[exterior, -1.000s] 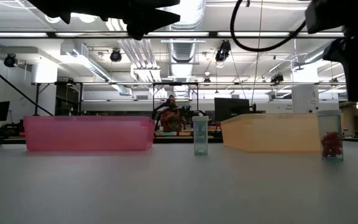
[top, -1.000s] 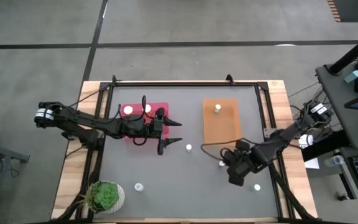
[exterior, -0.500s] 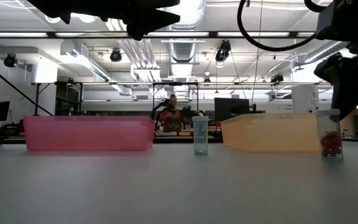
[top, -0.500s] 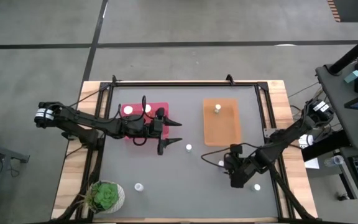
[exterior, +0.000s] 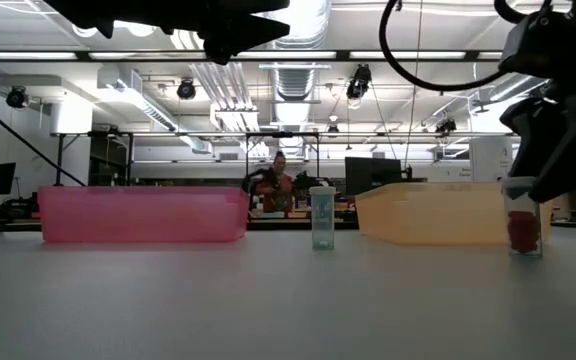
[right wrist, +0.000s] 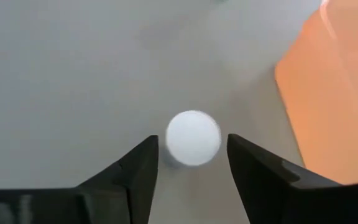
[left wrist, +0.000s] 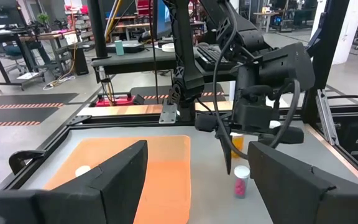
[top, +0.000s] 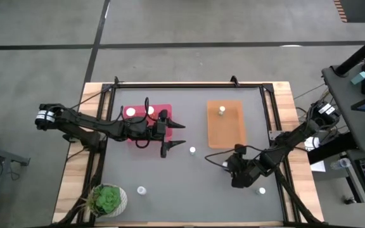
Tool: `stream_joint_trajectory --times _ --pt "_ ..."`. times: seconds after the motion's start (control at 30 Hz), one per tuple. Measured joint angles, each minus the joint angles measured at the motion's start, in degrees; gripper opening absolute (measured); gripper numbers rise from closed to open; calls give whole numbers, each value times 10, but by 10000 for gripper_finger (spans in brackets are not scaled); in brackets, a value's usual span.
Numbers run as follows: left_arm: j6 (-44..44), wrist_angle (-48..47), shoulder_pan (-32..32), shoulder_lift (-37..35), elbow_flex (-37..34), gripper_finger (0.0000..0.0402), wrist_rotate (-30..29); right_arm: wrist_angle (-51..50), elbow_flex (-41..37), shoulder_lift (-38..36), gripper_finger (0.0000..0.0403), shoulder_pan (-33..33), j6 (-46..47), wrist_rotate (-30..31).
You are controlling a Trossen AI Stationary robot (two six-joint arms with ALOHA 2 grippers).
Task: Pick and place medicine bottles into bin by pill shape (circle, oval)
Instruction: Put the pink pill into the pink bin
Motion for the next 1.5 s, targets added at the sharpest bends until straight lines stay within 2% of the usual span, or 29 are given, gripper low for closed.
stream_joint_trajectory --times 0.3,0.7,0.87,0.93,1.07,1.23,1.33,1.5 --pt "0 0 0 0 0 262 0 24 -16 14 158 0 6 18" --pt "0 0 0 0 -1 262 0 41 -18 22 88 0 9 18" --pt "-2 -1 0 0 -2 262 0 49 -18 22 88 0 8 22" --pt "-2 -1 0 0 -2 262 0 59 -13 21 90 0 2 48" --pt "-3 2 0 4 -2 262 0 129 4 20 89 -22 -60 91" --pt "-3 -2 0 0 -3 262 0 216 41 21 88 -82 -188 89" --pt "-2 -6 0 -26 -3 262 0 222 74 21 87 -129 -247 56" --pt "11 -59 -1 -92 -2 262 0 221 116 25 87 -216 -287 -54"
